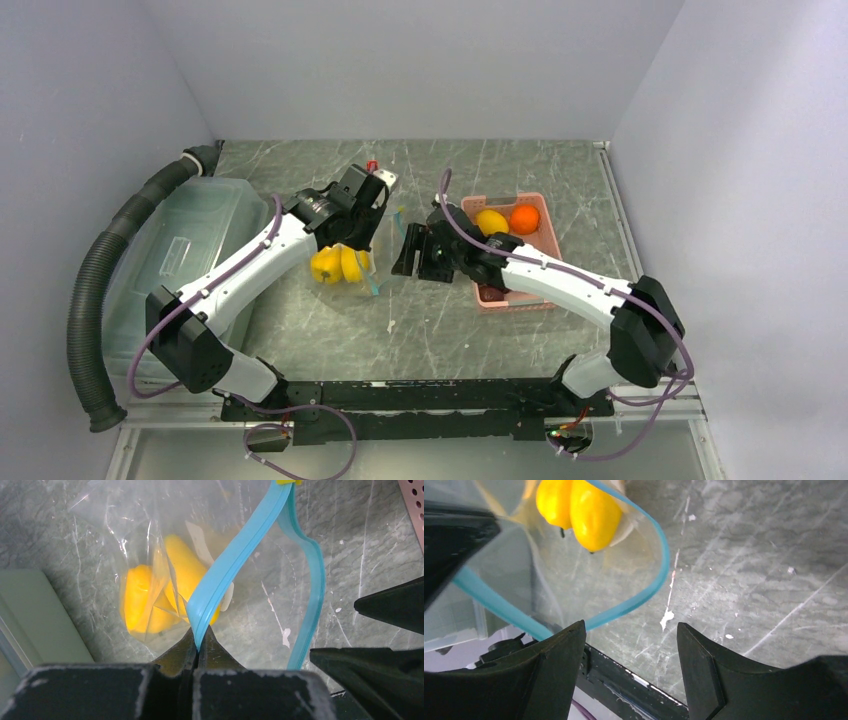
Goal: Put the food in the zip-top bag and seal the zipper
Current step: Adjust the zipper food storage bag at the center of the board.
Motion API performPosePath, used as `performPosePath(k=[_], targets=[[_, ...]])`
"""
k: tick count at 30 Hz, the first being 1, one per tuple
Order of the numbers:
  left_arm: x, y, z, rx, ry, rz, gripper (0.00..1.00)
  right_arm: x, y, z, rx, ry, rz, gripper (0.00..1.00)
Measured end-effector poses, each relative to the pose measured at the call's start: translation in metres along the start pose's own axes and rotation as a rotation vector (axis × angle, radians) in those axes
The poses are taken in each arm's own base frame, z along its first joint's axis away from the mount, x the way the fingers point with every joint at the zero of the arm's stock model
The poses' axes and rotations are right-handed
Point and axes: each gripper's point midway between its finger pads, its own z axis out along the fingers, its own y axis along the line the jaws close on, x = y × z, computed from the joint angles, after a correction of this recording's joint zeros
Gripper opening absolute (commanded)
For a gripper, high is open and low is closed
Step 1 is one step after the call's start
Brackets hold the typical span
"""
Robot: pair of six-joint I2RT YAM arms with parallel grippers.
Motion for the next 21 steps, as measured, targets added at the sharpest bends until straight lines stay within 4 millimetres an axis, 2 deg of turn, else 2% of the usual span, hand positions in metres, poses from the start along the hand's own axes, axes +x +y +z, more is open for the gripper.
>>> performPosePath(k=[4, 13, 16, 21], targets=[[0.0, 0.0, 0.0, 0.0, 0.0, 0.0, 0.0, 0.008, -0.012, 0.005, 0.033, 0.013, 0.04, 0.71], [0.0, 0.0, 0.0, 0.0, 0.0, 0.0, 0.0, -0.002, -0.014, 0.035, 0.08, -0.009, 0.061, 0.63], [0.0, 0.0, 0.0, 0.0, 0.0, 0.0, 0.0, -0.01, -0.012, 0.045, 0.086, -0.027, 0.063, 0.54], [0.0, 0.0, 0.0, 0.0, 0.0, 0.0, 0.0, -0.018, -0.013, 0.054, 0.091, -0.04, 0.073, 0.26]])
